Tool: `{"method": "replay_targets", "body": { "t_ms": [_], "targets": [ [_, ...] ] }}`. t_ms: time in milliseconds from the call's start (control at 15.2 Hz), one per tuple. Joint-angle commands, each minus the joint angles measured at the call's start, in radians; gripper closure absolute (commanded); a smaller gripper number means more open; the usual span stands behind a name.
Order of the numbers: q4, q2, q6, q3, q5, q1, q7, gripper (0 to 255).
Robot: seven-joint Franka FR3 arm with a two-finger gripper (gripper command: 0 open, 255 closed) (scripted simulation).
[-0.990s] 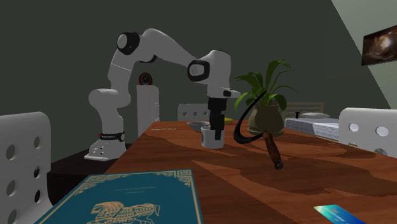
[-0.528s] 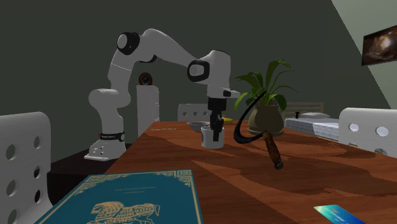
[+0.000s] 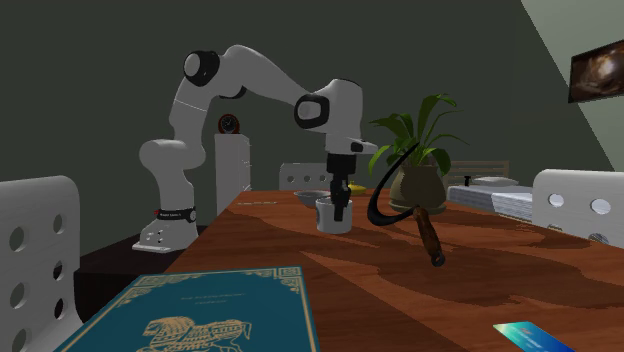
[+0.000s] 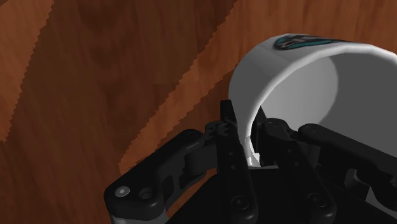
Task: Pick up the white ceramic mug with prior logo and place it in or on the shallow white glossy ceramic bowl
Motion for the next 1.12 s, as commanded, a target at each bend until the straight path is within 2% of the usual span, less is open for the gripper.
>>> {"method": "replay_targets", "body": {
  "t_ms": [0,1056],
  "targets": [
    [0.005,-0.006,-0.011,-0.001,-0.002,0.001,0.001,255],
    [0.115,-0.084,-0.196,-0.011,-0.027,0.005,0.020,255]
  ]
}}
